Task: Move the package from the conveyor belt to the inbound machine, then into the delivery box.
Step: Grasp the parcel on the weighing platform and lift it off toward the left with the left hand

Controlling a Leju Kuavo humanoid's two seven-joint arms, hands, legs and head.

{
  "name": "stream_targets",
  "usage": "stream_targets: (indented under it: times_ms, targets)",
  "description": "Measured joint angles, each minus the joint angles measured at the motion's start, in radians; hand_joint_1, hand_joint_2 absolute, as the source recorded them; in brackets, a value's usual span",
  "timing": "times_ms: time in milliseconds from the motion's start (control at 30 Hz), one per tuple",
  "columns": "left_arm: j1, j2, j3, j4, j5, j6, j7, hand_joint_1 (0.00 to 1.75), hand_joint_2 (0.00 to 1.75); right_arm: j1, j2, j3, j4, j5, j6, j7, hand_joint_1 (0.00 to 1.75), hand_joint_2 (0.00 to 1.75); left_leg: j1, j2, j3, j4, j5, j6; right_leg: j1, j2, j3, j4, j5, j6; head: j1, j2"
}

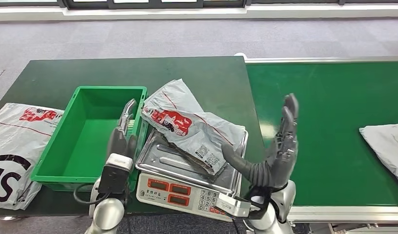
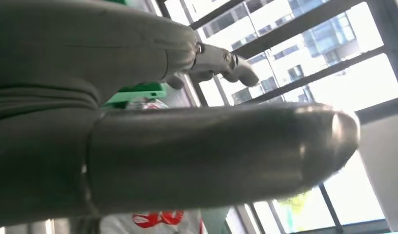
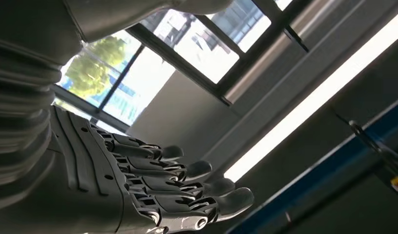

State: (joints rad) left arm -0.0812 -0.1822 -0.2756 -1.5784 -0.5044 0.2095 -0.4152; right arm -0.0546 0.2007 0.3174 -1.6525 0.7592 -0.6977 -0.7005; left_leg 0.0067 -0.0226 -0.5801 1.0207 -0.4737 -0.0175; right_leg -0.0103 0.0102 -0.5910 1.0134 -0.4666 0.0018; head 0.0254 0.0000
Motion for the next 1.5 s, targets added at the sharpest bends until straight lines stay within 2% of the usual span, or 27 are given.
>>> stream_targets:
  times_ms: [200,333,500,667,900,1300,1500]
  targets:
    - [-0.164,0.007,-0.071,0.210,-0.052,0.050,0.008,0.00,0.00,0.045,0.009,0.001,-0.205,-0.009,-0.001,0.000,0.00,1.75,0.000,0.000,0.001,0.000,0.002,0.000,0.000,0.000,0.001,0.000,0.002,0.000,0.000,0.000]
    - [-0.278,-0.003,-0.130,0.383,-0.132,0.064,0.024,0.00,1.75,0.045,0.009,0.004,-0.237,-0.053,0.000,0.000,0.00,1.75,0.000,0.000,0.000,0.000,0.003,0.001,-0.001,-0.001,0.001,0.000,0.003,0.001,0.000,0.000]
    - [-0.448,-0.054,-0.232,0.656,-0.316,0.139,0.064,0.00,1.75,0.031,0.009,0.028,-0.240,-0.081,0.001,0.000,0.00,1.75,-0.001,0.000,0.000,0.001,0.004,0.001,-0.001,-0.001,0.001,0.000,0.004,0.001,0.000,0.000]
    - [-0.530,-0.090,-0.288,0.816,-0.344,0.157,0.072,0.00,1.75,0.027,0.009,0.043,-0.240,-0.086,0.001,0.000,0.00,1.75,-0.001,0.000,0.000,0.001,0.003,0.001,-0.001,0.000,0.000,0.000,0.004,0.001,0.000,0.000]
    - [-0.566,-0.105,-0.307,0.898,-0.344,0.159,0.073,0.00,1.75,0.023,0.009,0.050,-0.240,-0.089,0.001,0.000,0.00,1.75,-0.001,0.000,0.000,0.000,0.003,0.001,0.000,0.000,0.000,0.000,0.004,0.001,0.000,0.000]
    - [-0.575,-0.109,-0.312,0.939,-0.352,0.167,0.075,0.00,1.75,0.021,0.009,0.051,-0.240,-0.091,0.001,0.000,0.00,1.75,-0.001,0.000,-0.001,0.000,0.004,0.001,-0.001,0.000,0.000,0.000,0.004,0.001,0.000,0.000]
    - [-0.604,-0.129,-0.375,1.021,-0.508,0.271,0.151,0.00,1.75,-0.005,0.005,0.064,-0.225,-0.120,0.001,0.000,0.00,1.75,-0.001,0.000,0.000,0.000,0.004,0.001,-0.001,0.000,0.000,0.000,0.004,0.001,0.000,0.000]
